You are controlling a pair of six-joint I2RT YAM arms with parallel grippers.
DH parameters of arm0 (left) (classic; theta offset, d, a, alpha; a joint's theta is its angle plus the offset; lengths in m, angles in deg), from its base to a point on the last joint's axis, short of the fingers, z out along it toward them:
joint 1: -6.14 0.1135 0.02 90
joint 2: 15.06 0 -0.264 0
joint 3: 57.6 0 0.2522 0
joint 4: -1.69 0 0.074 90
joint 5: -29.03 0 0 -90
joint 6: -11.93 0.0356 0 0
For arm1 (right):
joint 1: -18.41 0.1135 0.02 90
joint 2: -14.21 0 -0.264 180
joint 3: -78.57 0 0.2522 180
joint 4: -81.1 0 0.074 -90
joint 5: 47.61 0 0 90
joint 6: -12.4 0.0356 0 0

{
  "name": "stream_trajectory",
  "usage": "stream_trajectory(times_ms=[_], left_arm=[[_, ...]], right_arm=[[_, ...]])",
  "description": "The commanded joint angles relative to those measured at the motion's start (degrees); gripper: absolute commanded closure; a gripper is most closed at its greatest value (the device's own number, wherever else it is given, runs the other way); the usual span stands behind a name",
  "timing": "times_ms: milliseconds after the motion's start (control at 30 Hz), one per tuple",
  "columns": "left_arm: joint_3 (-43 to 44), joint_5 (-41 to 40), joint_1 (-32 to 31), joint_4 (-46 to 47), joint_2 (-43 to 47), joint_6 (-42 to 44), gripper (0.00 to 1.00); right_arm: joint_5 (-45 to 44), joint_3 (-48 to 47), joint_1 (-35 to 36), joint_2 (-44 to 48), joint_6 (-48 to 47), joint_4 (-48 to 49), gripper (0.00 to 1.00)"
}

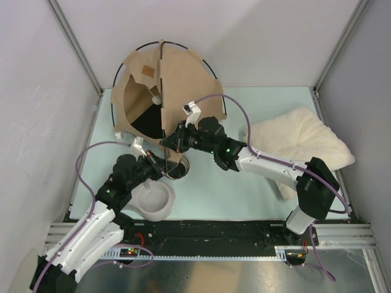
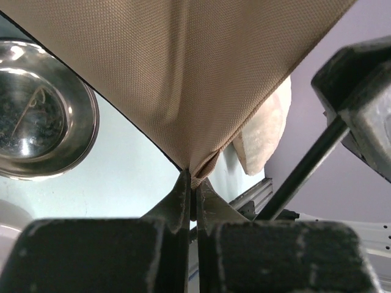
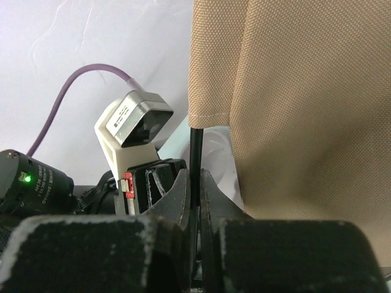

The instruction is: Set up the pet tent

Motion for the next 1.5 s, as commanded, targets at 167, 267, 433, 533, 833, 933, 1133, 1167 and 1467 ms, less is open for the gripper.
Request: stream_trajectory(times_ms=[167, 267, 433, 533, 833, 933, 1133, 1167, 1467], left_arm=[[3.3, 6.4, 0.1, -3.0, -0.6, -3.8, 1.0], [2.9, 6.1, 1.0, -3.0, -0.5, -3.8, 1.0], [2.5, 6.0, 2.0, -2.9, -0.4, -3.7, 1.0], [2.1, 5.9, 2.2, -3.0, -0.4, -3.6, 1.0], [0.9, 5.6, 2.5, -3.0, -0.6, -3.0, 1.0], [0.6, 5.5, 2.5, -3.0, -0.6, -2.8, 1.0], [0.2, 5.6, 2.5, -2.9, -0.4, -2.8, 1.0], [0.2, 5.6, 2.5, -2.9, -0.5, -2.7, 1.0], [-0.4, 5.6, 2.5, -3.0, -0.4, -2.3, 1.0]], right_arm=[[-4.7, 0.5, 1.8, 3.0, -9.0, -5.7, 0.78], [-4.6, 2.4, 2.1, 4.5, -9.5, -7.1, 0.62], [-3.0, 3.9, 3.1, 6.1, -10.6, -9.9, 0.5], [-2.3, 5.2, 4.2, 6.9, -11.3, -10.7, 0.47], [1.1, 6.3, 4.9, 5.9, -10.1, -7.7, 0.53], [2.1, 6.3, 4.8, 5.3, -9.3, -6.2, 0.55], [3.6, 6.3, 4.6, 3.9, -7.7, -3.9, 0.55], [3.8, 6.3, 4.5, 3.6, -7.5, -3.5, 0.55], [5.7, 6.2, 3.9, 2.0, -6.0, -2.0, 0.87]])
